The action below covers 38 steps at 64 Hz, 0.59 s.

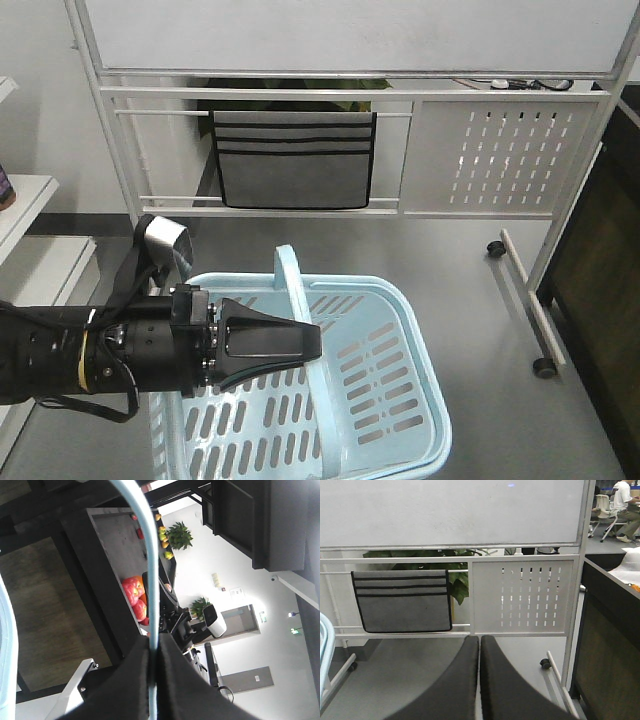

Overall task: Place coke in basket with both arms
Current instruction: 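Carry the basket in the left gripper while driving across the room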

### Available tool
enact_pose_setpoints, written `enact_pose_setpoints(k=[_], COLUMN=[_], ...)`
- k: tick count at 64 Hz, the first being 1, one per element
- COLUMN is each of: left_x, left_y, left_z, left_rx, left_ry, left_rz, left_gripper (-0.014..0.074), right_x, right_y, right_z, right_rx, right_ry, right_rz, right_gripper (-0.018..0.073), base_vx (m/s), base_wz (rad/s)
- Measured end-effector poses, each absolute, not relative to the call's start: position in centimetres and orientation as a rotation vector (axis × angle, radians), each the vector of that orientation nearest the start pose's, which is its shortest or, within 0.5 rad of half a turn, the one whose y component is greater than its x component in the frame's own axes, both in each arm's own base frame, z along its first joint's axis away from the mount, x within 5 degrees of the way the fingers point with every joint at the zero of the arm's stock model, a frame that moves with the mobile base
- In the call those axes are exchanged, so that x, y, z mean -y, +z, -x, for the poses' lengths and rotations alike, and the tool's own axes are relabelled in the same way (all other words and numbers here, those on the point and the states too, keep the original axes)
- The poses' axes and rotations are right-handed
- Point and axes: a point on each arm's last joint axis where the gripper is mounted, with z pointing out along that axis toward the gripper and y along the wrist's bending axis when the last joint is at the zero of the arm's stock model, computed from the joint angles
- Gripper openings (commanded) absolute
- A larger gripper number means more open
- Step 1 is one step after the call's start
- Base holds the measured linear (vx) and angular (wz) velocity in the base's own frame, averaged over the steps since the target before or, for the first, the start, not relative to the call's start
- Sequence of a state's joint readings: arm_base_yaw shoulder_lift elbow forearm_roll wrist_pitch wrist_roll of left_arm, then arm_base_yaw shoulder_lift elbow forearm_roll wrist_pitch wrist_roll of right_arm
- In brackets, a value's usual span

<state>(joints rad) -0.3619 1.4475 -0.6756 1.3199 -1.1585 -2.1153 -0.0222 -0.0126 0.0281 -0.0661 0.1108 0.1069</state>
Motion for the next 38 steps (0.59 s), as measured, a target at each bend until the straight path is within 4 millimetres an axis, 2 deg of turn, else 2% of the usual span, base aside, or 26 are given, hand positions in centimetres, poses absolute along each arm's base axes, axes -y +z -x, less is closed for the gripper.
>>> enact_pose_setpoints(k=[18, 38], left_x=[16.51, 16.51], left_y=[25.94, 25.94], left_z=[-20.81, -20.81], left_rx=[-2.109, -2.109], left_ry=[-1.918, -1.918], left_rz=[-0.208, -0.208], left_gripper=[-0.0006, -0.0006], right_x=[0.19, 0.19], right_y=[19.43, 19.43], right_z=[-5.66, -5.66], right_rx=[-1.609, -1.609], right_ry=[0.009, 0.009], right_rz=[-0.057, -0.057], right_gripper=[-0.0004, -0.0004], base_vx=[0.21, 0.19], base_wz=[0.04, 0.20])
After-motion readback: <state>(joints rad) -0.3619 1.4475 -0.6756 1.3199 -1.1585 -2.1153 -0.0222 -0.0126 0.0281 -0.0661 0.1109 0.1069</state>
